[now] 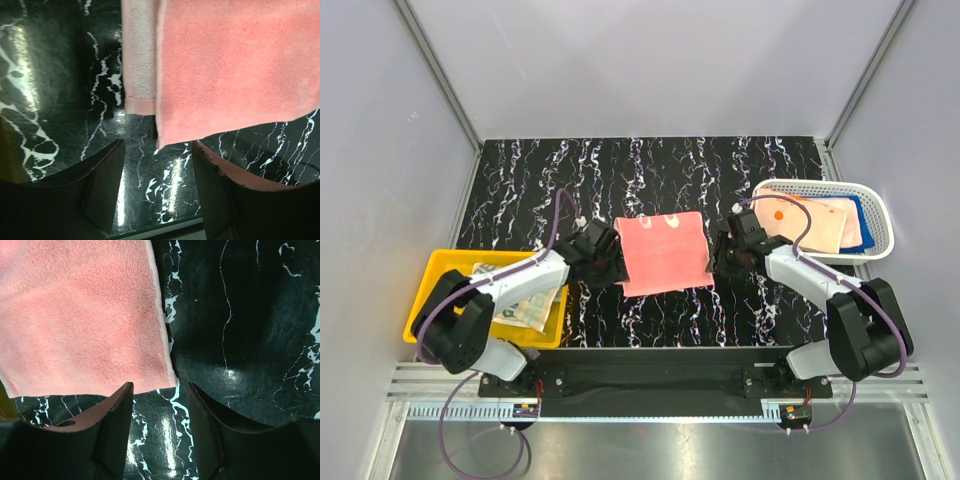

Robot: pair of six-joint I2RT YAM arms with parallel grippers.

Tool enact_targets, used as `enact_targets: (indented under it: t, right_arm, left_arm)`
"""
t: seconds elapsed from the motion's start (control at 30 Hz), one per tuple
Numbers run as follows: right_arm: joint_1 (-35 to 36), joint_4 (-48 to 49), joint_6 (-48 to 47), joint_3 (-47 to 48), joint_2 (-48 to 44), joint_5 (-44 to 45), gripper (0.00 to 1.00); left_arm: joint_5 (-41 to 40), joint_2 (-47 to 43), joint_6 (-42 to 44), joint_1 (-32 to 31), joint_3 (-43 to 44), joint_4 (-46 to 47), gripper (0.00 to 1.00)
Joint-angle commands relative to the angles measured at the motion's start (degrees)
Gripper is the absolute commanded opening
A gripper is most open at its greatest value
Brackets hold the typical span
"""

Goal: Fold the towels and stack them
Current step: Fold the towel

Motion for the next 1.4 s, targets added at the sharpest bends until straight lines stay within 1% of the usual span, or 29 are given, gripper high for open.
enact_targets:
  t: [0.0,0.17,0.23,0.33,0.4,0.43,0.5,0.53,0.6,0.63,0.7,0.73,0.8,0.83,0.87,0.97,1.1,1.23,1.33,1.37]
  right_arm:
    - [1.7,3.0,1.8,-0.9,-0.6,3.6,0.53]
    - [3.3,5.0,3.0,-1.8,2.8,4.5,0.53]
    - [3.7,5.6,3.3,-2.0,4.3,4.6,0.53]
    - [4.7,6.2,3.7,-2.5,5.5,5.6,0.52]
    - [5.0,6.2,3.8,-2.3,5.9,5.9,0.51]
    - [5.1,6.0,4.0,-2.1,6.2,6.0,0.50]
    - [5.1,5.9,4.3,-2.0,6.3,5.9,0.48]
    - [5.2,6.1,4.5,-2.1,6.7,5.9,0.47]
    - [5.3,6.0,4.8,-2.2,7.0,5.5,0.43]
    - [5.5,6.1,4.9,-2.2,7.0,5.5,0.39]
    - [5.5,5.5,4.9,-2.1,6.3,5.4,0.33]
    - [5.6,5.2,4.9,-2.1,5.9,5.4,0.23]
    - [5.6,4.5,4.8,-2.1,4.5,5.6,0.15]
    - [5.6,4.0,4.6,-1.9,3.9,5.7,0.10]
    - [5.5,3.6,4.5,-1.8,3.5,5.4,0.06]
    - [5.5,1.4,4.3,-0.9,0.8,5.2,0.00]
    - [5.5,-2.1,3.6,1.1,-4.1,4.8,0.00]
    - [5.5,-5.3,2.9,3.6,-7.8,5.1,0.00]
    - [5.5,-6.2,2.6,6.5,-8.1,5.3,0.00]
    - [5.5,-6.2,2.2,8.9,-7.7,5.6,0.00]
  left_arm:
    - [-2.5,1.2,-2.0,-2.2,-0.1,5.5,0.61]
    - [-3.3,4.6,-2.2,-3.7,0.5,6.4,0.60]
    - [-3.0,6.0,-2.4,-4.2,0.5,6.6,0.57]
    - [-4.5,6.7,-3.2,-5.1,-0.1,6.3,0.56]
    - [-4.6,7.0,-3.6,-5.4,-0.9,7.0,0.52]
    - [-4.5,7.6,-3.8,-5.4,-0.9,7.2,0.45]
    - [-4.2,8.2,-3.8,-5.5,-1.1,7.5,0.39]
    - [-4.2,8.4,-4.0,-5.5,-1.1,7.5,0.26]
    - [-4.1,8.4,-4.1,-5.6,-1.1,7.7,0.19]
    - [-4.0,8.4,-4.0,-5.6,-1.0,7.7,0.10]
    - [-4.1,8.1,-3.9,-5.6,-0.6,7.1,0.01]
    - [-4.2,7.7,-3.5,-5.7,-0.4,7.0,0.00]
    - [-4.7,6.8,-3.1,-5.7,0.2,5.8,0.00]
    - [-5.0,6.3,-2.9,-5.7,1.0,5.4,0.00]
    - [-5.2,5.9,-2.5,-5.6,1.3,4.9,0.00]
    - [-5.5,3.4,-1.7,-5.6,2.7,2.6,0.00]
    - [-7.2,0.3,-0.5,-5.5,5.4,-1.1,0.00]
    - [-6.8,-2.6,0.2,-4.9,7.0,-2.4,0.00]
    - [-6.6,-2.6,1.1,-2.9,9.1,-3.5,0.00]
    - [-5.2,-2.4,1.7,-0.6,9.7,-3.3,0.00]
